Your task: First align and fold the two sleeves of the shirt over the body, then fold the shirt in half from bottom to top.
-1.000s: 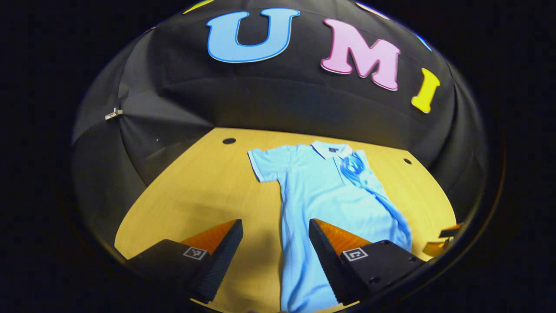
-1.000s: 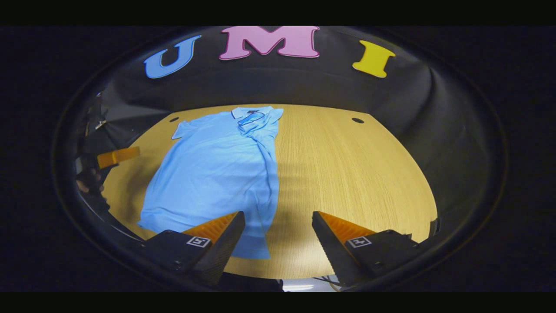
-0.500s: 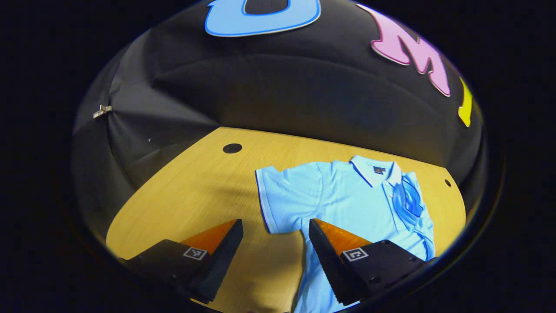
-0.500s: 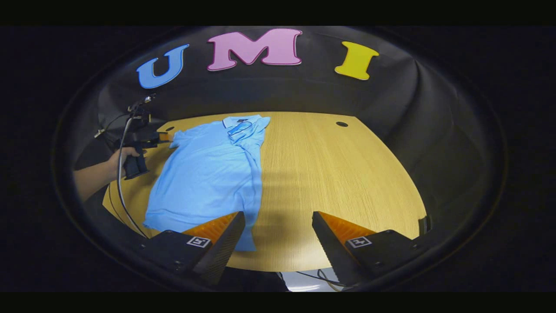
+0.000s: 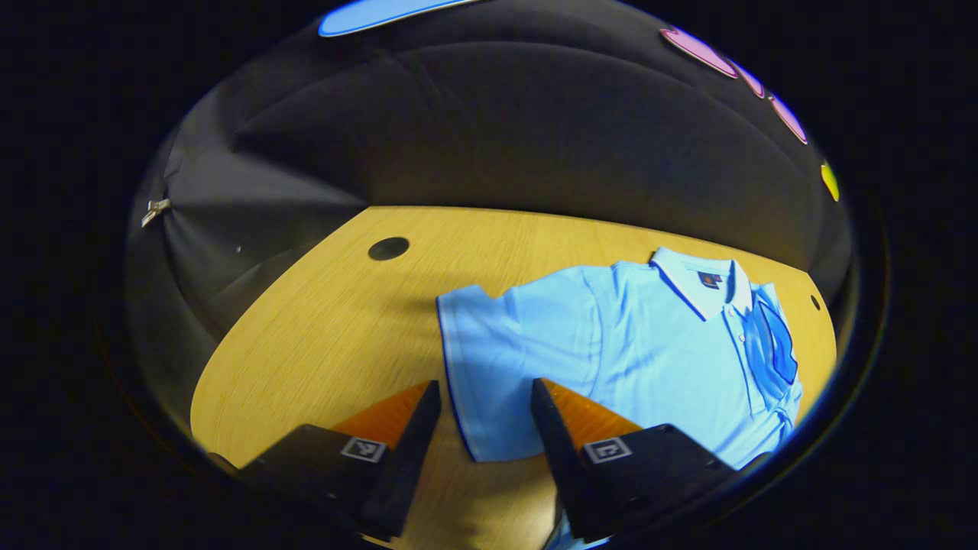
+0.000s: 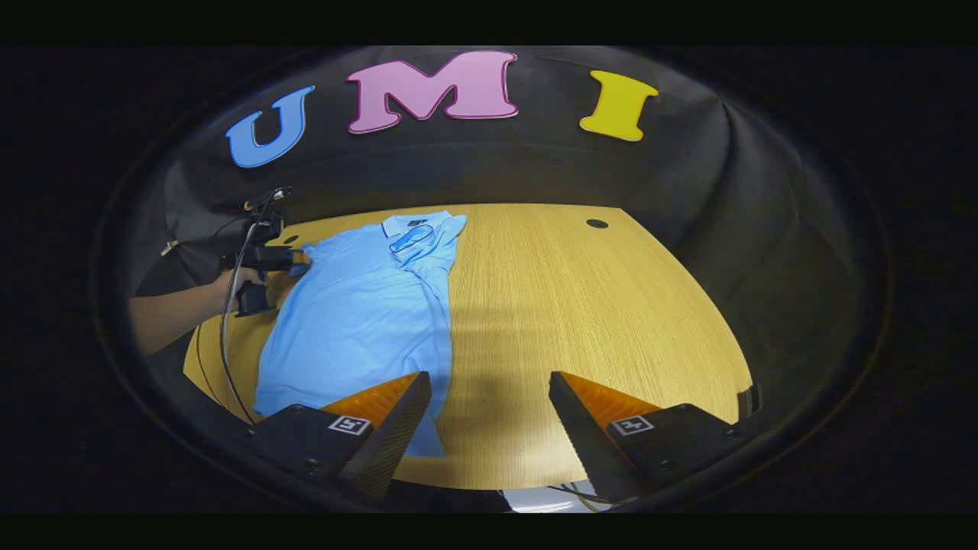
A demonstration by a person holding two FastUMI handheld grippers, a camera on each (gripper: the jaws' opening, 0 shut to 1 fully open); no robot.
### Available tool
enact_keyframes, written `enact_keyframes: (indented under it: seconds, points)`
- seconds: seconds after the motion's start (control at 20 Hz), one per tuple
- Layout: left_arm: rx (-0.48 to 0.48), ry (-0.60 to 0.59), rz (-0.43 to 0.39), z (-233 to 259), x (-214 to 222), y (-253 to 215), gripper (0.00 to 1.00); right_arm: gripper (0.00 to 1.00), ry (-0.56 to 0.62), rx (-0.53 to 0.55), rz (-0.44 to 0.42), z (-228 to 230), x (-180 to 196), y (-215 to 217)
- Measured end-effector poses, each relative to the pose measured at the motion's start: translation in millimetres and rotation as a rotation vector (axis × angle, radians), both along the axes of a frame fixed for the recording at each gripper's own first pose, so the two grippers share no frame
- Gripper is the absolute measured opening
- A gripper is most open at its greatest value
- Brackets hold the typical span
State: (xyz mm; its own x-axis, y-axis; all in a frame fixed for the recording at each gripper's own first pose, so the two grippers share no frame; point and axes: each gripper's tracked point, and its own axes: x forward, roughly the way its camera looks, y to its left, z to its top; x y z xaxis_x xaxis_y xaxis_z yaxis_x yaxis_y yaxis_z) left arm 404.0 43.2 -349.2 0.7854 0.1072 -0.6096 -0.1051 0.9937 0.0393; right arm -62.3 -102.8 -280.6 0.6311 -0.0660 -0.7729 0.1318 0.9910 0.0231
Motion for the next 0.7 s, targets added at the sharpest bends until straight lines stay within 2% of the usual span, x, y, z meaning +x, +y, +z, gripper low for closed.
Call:
enact_keyframes:
  seconds: [0.1, 0.15, 0.25, 0.35, 0.55, 0.6, 0.65, 0.7]
  points:
    - [-0.008, 0.003, -0.02, 0, 1, -5, 0.55, 0.98, 0.013, 0.013, 0.006, -7, 4, 4]
    - [-0.006, 0.003, -0.026, -1, 1, -6, 0.49, 0.98, 0.018, 0.02, 0.009, -9, 5, 6]
    - [-0.002, -0.002, -0.046, 2, 4, -11, 0.21, 0.98, 0.02, 0.033, 0.01, -11, 9, 7]
    - [0.024, 0.009, -0.058, 4, 4, -11, 0.07, 0.98, 0.017, 0.035, 0.014, -13, 13, 5]
    - [0.091, -0.008, -0.078, 18, 13, -21, 0.06, 0.98, 0.013, 0.043, 0.009, -16, 20, -4]
    - [0.115, -0.022, -0.085, 26, 16, -27, 0.11, 0.98, 0.014, 0.043, 0.01, -16, 21, -5]
    - [0.14, -0.034, -0.111, 34, 17, -37, 0.06, 0.98, 0.016, 0.04, 0.014, -17, 21, -7]
    - [0.154, -0.047, -0.144, 44, 18, -51, 0.06, 0.99, 0.018, 0.037, 0.018, -17, 22, -9]
